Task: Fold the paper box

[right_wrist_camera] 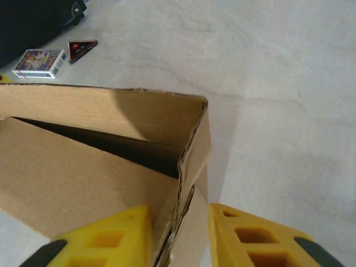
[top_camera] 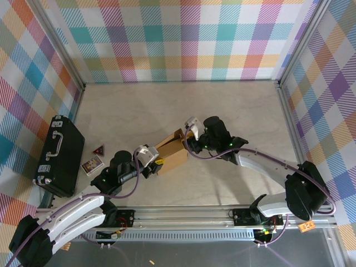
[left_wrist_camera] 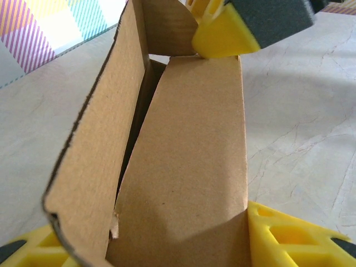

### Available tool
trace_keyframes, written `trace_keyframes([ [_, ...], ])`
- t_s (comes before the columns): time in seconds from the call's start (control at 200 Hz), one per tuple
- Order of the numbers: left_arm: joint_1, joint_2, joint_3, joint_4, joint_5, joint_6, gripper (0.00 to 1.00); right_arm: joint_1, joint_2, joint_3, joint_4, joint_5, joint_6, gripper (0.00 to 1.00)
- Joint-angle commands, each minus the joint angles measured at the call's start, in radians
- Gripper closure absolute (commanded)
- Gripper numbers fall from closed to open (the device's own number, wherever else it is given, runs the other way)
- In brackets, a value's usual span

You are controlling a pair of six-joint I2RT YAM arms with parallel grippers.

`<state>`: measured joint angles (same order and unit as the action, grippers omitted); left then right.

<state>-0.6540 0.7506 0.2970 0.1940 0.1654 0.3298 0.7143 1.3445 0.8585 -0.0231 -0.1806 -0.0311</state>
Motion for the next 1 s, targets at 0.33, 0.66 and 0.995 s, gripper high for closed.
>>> trace_keyframes([
  [0.33, -0.021, -0.006, 0.022, -0.045, -0.009, 0.024, 0.61, -0.078, -0.122, 0.117, -0.172, -0.041, 0.124, 0.41],
  [0.66, -0.025, -0.011, 0.025, -0.055, -0.010, 0.025, 0.61, -0.097, -0.017, 0.177, -0.198, -0.311, 0.050, 0.58],
  [0.995, -0.026, -0.007, 0.027, -0.061, -0.012, 0.027, 0.62, -0.092, 0.060, 0.188, -0.224, -0.265, 0.000, 0.79],
])
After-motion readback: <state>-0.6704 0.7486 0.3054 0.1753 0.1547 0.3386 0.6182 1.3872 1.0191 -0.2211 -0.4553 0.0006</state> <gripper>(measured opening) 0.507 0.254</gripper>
